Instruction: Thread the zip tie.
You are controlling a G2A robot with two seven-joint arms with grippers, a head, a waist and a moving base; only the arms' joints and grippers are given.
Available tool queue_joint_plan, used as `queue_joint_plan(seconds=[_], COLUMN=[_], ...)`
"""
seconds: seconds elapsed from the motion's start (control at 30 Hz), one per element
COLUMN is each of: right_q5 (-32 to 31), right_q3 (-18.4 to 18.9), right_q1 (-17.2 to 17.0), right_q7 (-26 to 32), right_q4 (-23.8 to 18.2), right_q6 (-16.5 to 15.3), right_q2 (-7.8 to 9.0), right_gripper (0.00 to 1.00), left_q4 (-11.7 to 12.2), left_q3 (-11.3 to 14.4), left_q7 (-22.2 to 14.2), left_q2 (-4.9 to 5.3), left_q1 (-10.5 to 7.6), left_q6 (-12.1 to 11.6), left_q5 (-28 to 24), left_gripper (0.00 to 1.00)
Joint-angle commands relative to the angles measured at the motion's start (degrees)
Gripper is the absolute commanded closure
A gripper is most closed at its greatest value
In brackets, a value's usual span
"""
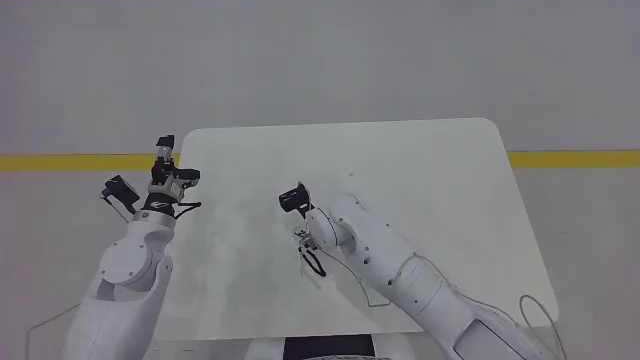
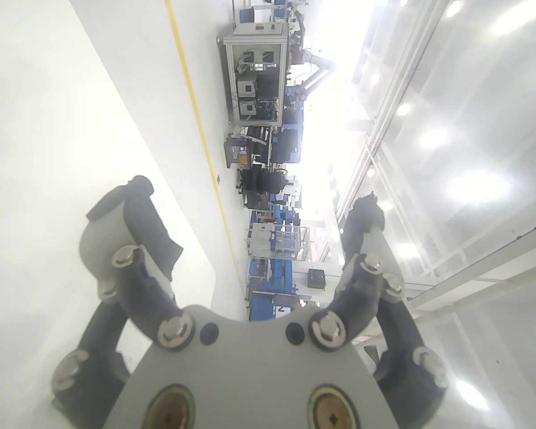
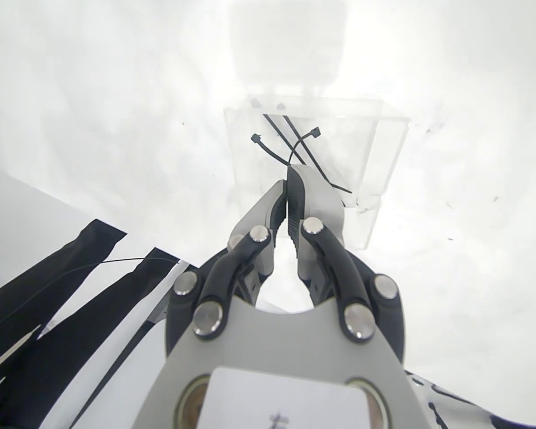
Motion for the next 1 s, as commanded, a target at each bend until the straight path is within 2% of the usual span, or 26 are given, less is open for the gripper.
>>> queue_joint_plan(seconds=[0.0,0.2,0.43,0.73,0.97], right_q5=[0.66,3.23,8.18,14.15,21.23], right_q3=[0.59,1.74,3.31,5.16,8.89], right_q1=[-0.59,-1.94,-2.74,-3.01,-4.84], right_q7=[0.0,0.0,0.0,0.0,-1.6], right_q4=[-1.3,-5.57,-8.59,-11.09,-11.8], right_q6=[-0.39,-1.54,-3.61,-6.41,-9.8], right_q2=[0.76,2.82,4.69,6.25,7.15], right_gripper=[1.0,1.0,1.0,1.0,1.0], left_q4=[0.0,0.0,0.0,0.0,0.0], left_q3=[0.0,0.0,0.0,0.0,0.0], left_q7=[0.0,0.0,0.0,0.0,0.0], left_q2=[0.0,0.0,0.0,0.0,0.0], left_q1=[0.0,0.0,0.0,0.0,0.0], left_q6=[0.0,0.0,0.0,0.0,0.0], left_q5=[0.0,0.0,0.0,0.0,0.0], left_gripper=[0.0,0.0,0.0,0.0,0.0])
